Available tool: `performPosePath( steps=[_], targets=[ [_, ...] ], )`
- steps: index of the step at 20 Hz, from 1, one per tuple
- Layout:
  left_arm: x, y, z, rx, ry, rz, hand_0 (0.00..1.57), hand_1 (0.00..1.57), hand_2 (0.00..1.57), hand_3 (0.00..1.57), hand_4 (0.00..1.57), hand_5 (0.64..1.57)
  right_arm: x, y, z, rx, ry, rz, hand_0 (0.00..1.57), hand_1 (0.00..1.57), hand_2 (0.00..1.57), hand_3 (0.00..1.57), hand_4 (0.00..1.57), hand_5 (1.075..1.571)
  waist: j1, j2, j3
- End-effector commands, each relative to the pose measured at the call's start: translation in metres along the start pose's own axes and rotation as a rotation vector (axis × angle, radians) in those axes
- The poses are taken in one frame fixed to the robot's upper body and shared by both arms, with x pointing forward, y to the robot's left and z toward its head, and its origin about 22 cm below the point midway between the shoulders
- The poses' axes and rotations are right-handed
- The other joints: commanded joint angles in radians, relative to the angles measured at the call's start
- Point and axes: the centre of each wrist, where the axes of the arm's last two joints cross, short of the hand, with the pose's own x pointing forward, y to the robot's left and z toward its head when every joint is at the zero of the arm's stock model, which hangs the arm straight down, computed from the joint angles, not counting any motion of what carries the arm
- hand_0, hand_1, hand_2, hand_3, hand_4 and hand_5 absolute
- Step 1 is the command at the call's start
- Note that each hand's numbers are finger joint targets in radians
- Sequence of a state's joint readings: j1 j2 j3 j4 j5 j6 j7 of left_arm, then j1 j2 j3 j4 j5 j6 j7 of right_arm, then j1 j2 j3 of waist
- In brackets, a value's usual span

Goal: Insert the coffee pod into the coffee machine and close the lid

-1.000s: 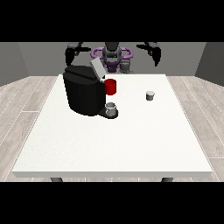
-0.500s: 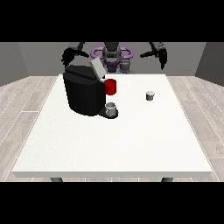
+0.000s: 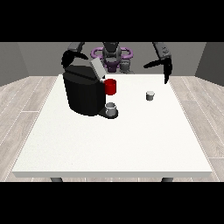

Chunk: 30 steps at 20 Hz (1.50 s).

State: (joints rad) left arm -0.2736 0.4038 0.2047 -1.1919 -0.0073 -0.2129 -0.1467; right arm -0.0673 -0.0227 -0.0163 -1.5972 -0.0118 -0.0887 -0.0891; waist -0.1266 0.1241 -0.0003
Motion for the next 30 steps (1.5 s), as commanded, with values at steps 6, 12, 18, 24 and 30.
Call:
performPosePath(
  steps=[6,12,18,24,30],
  targets=[
    [-0.002,0.02,-0.034,0.038,0.081,-0.05,0.0,0.0,0.0,0.0,0.0,1.571,0.029,0.007,-0.028,0.03,-0.016,-0.002,0.0,0.0,0.0,0.0,0.35,1.571,-0.044,0.089,-0.0003],
    [-0.012,0.027,-0.037,-0.02,0.143,-0.133,0.0,0.0,0.0,0.0,0.0,1.571,0.012,0.006,-0.027,0.001,0.014,0.013,0.0,0.0,0.0,0.0,0.37,1.571,-0.025,0.097,0.0],
    [-0.023,-0.015,-0.041,-0.081,0.148,-0.249,0.0,0.0,0.46,0.0,0.0,1.571,-0.017,0.019,-0.02,-0.036,0.076,0.056,0.0,0.0,0.0,0.0,0.42,1.571,0.013,0.063,0.0002],
    [-0.026,-0.021,-0.053,-0.056,0.244,-0.285,0.81,0.81,0.85,0.5,0.0,1.571,-0.02,0.029,-0.022,-0.016,0.094,0.058,0.0,0.0,0.0,0.0,0.43,1.571,-0.001,0.064,0.0003],
    [-0.041,0.013,-0.041,-0.056,0.238,-0.404,0.6,0.6,0.72,0.47,0.0,1.571,0.003,0.029,-0.023,0.014,0.064,0.035,0.0,0.0,0.0,0.0,0.45,1.571,-0.048,0.091,-0.0003]
  ],
)
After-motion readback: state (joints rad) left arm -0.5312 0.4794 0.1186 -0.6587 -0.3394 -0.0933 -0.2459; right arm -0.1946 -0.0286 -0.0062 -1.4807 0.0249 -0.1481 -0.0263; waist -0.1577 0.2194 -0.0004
